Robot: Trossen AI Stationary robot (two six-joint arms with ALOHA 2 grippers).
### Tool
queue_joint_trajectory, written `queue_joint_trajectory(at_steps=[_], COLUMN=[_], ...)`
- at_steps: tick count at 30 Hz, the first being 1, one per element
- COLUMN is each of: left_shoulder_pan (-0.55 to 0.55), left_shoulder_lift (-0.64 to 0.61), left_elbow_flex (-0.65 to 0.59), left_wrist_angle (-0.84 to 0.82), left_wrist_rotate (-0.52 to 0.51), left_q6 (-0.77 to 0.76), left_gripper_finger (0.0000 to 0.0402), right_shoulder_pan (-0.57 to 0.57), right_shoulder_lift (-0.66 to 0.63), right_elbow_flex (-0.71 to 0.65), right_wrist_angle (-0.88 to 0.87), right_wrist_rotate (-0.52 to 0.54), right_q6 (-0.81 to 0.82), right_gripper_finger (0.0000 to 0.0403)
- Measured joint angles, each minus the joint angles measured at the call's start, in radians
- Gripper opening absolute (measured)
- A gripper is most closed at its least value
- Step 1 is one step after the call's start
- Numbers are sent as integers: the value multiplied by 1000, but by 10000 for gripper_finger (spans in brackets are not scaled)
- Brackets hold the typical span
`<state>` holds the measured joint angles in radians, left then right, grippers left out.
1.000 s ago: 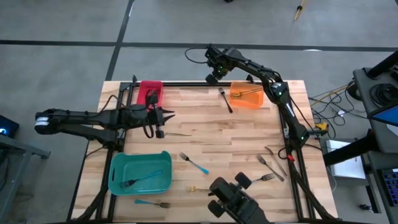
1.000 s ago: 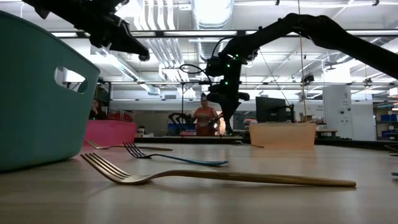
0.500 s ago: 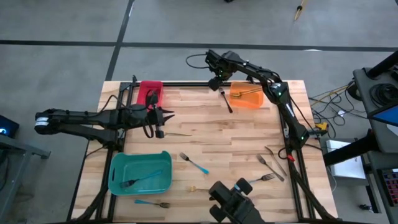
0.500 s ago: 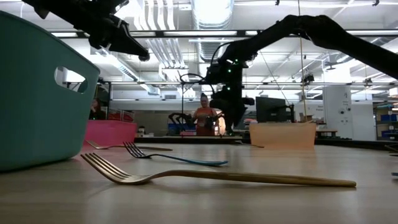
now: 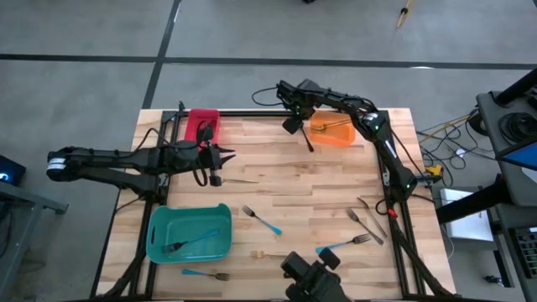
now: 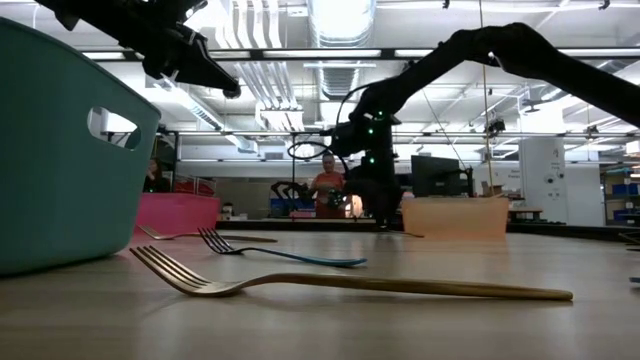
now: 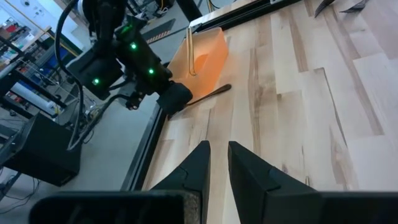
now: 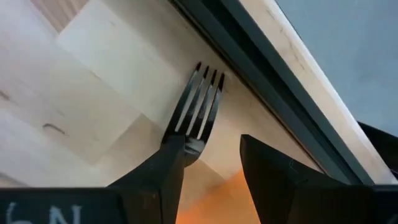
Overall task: Sort silverware by color (type)
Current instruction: Put the black fork into the red bin
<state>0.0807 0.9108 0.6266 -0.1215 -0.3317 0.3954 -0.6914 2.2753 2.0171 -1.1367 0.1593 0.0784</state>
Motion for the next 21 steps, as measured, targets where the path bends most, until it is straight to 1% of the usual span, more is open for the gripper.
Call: queue_joint_trajectory(at_steps=[8, 21], left_shoulder_pan=[0, 0], left_shoulder_lift=[0, 0], left_elbow_flex=[0, -1], left_wrist_angle=[0, -1], left_wrist_rotate=[0, 0], left_q6=[0, -13], left_gripper_finger=[39, 39], right_shoulder_pan=[2, 8], right_shoulder_lift=[-4, -3], right_elbow_flex=[-46, -92], right_wrist_angle=[82, 127], right_wrist_rotate=[-8, -2], right_q6=[-8, -26], right_gripper_finger=[147, 148])
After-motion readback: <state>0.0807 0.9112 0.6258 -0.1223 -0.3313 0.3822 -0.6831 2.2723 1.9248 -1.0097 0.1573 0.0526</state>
